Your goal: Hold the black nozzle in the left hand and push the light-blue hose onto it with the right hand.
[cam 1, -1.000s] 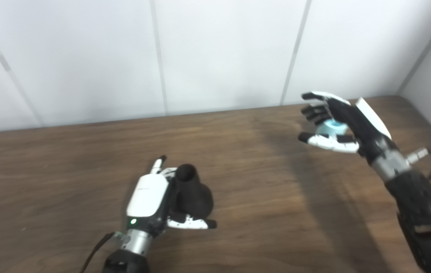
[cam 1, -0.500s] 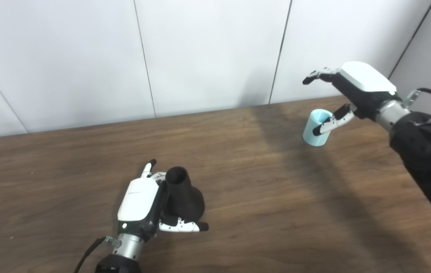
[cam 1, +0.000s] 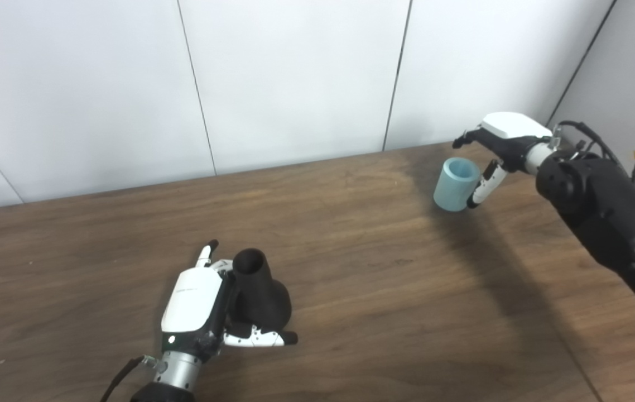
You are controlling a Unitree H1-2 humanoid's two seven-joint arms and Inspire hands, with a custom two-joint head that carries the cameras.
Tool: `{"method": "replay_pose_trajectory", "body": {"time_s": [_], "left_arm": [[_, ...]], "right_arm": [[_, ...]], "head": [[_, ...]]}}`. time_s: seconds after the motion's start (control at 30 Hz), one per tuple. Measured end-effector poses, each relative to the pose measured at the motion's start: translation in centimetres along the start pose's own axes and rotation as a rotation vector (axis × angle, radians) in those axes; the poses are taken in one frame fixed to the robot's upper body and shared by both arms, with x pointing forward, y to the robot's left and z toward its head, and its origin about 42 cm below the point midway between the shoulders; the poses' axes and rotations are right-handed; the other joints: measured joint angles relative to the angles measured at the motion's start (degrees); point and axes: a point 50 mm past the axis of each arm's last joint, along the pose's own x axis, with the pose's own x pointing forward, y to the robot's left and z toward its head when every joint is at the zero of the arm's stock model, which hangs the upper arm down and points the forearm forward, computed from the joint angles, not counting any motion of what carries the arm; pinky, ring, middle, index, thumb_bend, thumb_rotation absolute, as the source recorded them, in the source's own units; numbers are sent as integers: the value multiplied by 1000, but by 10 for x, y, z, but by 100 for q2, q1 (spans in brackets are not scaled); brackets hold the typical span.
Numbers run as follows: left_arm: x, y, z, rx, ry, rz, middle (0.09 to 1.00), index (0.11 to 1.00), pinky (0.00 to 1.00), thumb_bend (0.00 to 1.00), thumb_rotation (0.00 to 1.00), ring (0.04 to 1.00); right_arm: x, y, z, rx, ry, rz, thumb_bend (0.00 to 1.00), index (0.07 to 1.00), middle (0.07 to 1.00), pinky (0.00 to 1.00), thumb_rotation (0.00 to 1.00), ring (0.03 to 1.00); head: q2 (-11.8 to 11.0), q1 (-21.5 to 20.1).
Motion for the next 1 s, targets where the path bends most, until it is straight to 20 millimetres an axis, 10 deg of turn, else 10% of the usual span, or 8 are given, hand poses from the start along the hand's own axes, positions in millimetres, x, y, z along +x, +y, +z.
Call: {"method": "replay_pose_trajectory", "body": {"time_s": [0.6, 1.0], "left_arm": [[0, 0, 1, 4, -3, -1, 451, 513, 1000, 522, 0, 696], [0, 0, 1, 3, -5, -2, 446, 514, 1000, 522, 0, 690]], "right_arm": [[15, 22, 8, 2, -75, -35, 968, 788, 802, 732, 171, 816], [18, 16, 15, -59, -82, -43, 898, 693, 652, 531, 73, 591]], "head": [[106, 62], [149, 62]]}}
